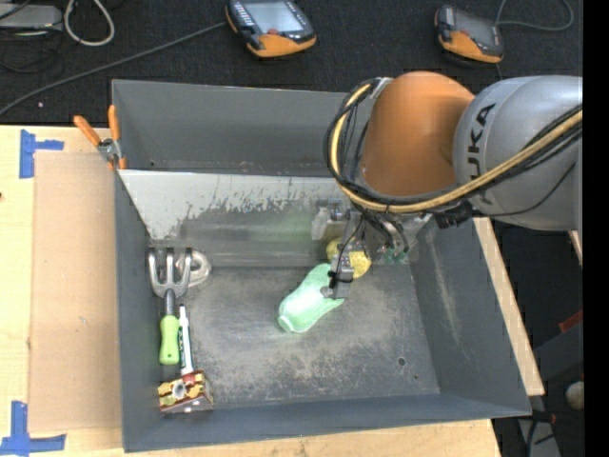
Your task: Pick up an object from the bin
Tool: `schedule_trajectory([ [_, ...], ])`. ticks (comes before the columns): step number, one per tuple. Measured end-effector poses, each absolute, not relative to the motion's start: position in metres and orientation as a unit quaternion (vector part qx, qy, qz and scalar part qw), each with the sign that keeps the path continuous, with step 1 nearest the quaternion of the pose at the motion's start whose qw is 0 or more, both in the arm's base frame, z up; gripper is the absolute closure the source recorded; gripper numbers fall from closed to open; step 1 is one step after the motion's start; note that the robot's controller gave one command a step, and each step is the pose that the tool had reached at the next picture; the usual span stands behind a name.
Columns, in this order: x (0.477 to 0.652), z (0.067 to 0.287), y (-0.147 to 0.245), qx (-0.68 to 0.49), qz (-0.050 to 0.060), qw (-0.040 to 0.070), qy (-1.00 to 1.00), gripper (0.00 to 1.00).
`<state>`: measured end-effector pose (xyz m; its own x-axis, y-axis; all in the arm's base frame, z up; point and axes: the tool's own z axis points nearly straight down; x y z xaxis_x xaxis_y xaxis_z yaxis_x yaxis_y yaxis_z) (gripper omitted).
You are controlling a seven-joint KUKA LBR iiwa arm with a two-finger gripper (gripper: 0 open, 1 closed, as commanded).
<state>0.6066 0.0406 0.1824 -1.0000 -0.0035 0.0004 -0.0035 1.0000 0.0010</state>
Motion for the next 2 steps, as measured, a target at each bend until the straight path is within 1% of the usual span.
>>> schedule_trajectory([
  [1,0.586,0.145,0.032,0.094,-0.001,-0.003,-0.996,0.00],
  [2,0.563,0.116,0.021,0.130,-0.001,0.001,-0.992,0.00],
])
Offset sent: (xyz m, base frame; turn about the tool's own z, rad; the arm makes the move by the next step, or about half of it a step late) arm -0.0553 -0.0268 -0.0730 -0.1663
